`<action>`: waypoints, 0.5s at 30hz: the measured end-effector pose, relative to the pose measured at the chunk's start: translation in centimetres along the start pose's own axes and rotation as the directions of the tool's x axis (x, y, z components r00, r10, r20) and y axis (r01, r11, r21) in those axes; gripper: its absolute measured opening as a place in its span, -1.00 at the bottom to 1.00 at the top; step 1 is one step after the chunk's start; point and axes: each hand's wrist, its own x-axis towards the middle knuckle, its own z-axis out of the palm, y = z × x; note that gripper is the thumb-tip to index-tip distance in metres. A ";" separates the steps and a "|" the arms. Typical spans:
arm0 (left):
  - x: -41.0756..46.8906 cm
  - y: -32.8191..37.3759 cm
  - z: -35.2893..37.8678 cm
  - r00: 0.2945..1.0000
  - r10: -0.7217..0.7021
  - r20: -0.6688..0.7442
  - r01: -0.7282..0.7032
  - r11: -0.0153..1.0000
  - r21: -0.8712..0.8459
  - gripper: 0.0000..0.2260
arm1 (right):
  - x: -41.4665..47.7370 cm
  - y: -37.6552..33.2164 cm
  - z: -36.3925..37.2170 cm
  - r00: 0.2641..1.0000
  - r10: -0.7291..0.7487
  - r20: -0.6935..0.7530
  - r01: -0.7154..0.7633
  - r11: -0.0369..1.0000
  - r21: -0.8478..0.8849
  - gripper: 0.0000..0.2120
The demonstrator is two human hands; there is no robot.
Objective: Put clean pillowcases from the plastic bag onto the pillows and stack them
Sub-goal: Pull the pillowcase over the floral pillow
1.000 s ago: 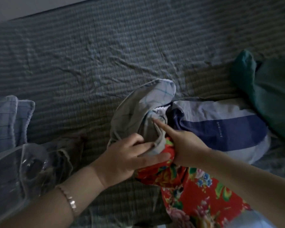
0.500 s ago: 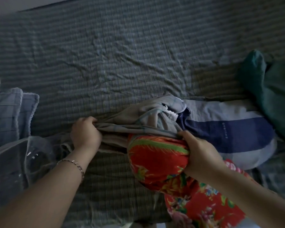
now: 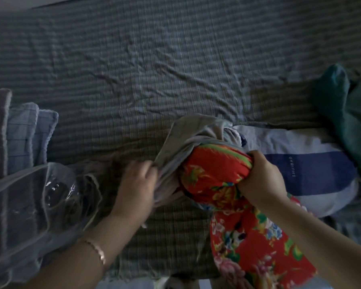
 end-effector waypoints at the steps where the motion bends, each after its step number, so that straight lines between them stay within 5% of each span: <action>1: -0.7 1.2 0.2 0.993 0.080 -0.088 -0.091 0.989 -0.120 -0.57 | 0.2 -0.3 0.3 1.000 0.012 -0.002 -0.012 1.000 -0.015 -0.60; 3: -1.2 4.0 -0.7 0.987 0.083 -0.137 -0.127 0.924 -0.360 -0.73 | 0.6 -1.0 1.0 1.000 0.001 0.020 0.000 0.996 -0.094 -0.62; 5: -0.2 5.9 -1.7 0.973 -0.188 -0.134 0.082 0.825 -0.560 -0.78 | 0.5 -1.8 1.7 0.997 -0.041 0.061 0.050 0.985 -0.163 -0.61; 8: 2.2 6.3 -1.8 0.945 -0.323 0.048 0.314 0.860 -0.402 -0.64 | 0.2 -2.3 2.4 0.988 -0.091 0.123 0.119 0.963 -0.243 -0.53; 11: 4.0 5.0 -2.3 0.941 -0.333 0.061 0.337 0.906 -0.257 -0.75 | 0.0 -2.4 2.7 0.976 -0.134 0.169 0.181 0.934 -0.308 -0.49; 13: 5.2 4.5 -3.3 0.924 -0.383 0.010 0.342 0.812 -0.472 -0.72 | -0.3 -2.6 2.9 0.967 -0.165 0.193 0.223 0.916 -0.333 -0.53; 15: 5.6 5.2 -3.9 0.950 -0.299 -0.089 0.169 0.733 -0.659 -0.77 | -0.2 -2.9 3.3 0.965 -0.173 0.195 0.232 0.911 -0.341 -0.55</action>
